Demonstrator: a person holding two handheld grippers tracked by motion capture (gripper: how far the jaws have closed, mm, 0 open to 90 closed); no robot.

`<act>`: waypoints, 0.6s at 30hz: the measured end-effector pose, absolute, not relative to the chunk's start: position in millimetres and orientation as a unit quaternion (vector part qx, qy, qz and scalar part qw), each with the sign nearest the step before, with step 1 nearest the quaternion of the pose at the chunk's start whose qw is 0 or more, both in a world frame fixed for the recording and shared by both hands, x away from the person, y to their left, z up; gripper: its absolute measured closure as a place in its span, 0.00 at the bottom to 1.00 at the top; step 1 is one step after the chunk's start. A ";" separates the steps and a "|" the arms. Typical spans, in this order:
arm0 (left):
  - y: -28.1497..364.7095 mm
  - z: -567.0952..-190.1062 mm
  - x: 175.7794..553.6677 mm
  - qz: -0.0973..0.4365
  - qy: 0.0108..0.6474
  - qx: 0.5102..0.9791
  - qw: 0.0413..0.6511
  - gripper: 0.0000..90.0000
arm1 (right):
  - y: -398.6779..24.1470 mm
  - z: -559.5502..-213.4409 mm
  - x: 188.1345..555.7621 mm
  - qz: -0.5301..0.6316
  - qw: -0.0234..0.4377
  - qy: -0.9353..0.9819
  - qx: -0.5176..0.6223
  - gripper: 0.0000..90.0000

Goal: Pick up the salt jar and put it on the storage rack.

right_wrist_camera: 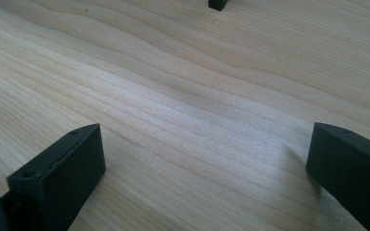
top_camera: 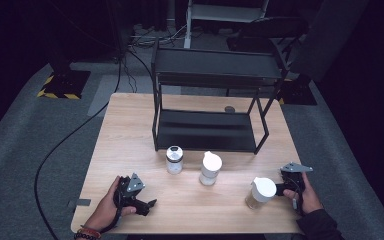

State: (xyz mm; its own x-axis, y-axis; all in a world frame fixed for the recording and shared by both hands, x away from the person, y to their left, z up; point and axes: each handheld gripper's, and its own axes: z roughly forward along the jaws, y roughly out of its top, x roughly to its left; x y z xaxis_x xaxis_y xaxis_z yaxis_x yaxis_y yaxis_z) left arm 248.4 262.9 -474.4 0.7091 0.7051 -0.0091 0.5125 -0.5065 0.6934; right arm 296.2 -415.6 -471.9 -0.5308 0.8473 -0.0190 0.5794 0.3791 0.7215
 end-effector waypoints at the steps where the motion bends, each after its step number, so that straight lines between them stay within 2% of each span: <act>1: 262.9 -474.4 248.4 0.139 0.355 0.857 0.347 0.00 | -415.6 -471.9 296.2 0.339 0.198 0.807 0.442 0.00; 18: 258.0 -469.9 250.4 0.136 0.362 0.859 0.336 0.00 | -415.2 -472.0 295.4 0.339 0.198 0.805 0.444 0.00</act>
